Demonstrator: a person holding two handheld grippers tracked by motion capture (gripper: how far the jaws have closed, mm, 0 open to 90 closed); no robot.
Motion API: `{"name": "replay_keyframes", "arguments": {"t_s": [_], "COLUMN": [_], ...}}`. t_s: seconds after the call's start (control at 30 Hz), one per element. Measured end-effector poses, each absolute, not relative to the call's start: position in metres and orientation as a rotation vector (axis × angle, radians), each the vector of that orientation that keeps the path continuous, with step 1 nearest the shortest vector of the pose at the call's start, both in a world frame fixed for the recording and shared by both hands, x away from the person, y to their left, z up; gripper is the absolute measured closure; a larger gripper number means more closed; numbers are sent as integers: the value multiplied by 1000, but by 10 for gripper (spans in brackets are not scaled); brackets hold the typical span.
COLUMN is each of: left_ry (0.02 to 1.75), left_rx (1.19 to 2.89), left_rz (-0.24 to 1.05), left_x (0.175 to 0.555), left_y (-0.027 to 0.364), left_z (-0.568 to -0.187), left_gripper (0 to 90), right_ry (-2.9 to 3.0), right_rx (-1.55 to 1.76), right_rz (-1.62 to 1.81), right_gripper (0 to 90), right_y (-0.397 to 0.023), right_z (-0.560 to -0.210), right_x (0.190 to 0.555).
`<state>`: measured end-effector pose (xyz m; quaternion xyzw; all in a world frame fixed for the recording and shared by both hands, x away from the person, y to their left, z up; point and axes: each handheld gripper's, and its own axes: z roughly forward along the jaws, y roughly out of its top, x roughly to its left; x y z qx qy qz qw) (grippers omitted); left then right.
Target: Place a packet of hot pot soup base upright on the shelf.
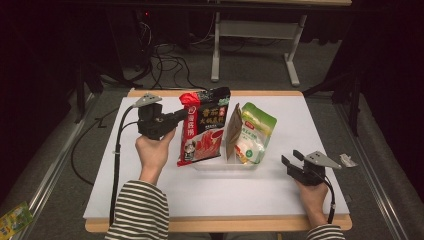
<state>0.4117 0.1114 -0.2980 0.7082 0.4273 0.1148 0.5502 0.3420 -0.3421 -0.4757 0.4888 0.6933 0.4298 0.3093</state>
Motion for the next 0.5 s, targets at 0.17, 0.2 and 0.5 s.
{"name": "replay_keyframes", "arguments": {"t_s": [0.17,0.2,0.5], "left_ry": [1020,1022,1037], "left_rx": [1679,1679,1680], "left_rz": [283,288,310], "left_x": [418,419,430], "left_y": [103,102,88], "left_z": [-300,-301,-304], "left_gripper": [900,900,900], "right_ry": [1832,1832,1831], "right_rx": [1293,1290,1288], "right_rz": [1131,1131,1133], "right_gripper": [460,460,459], "right_y": [-342,-342,-342], "right_z": [-476,-476,-476], "right_x": [342,342,342]}}
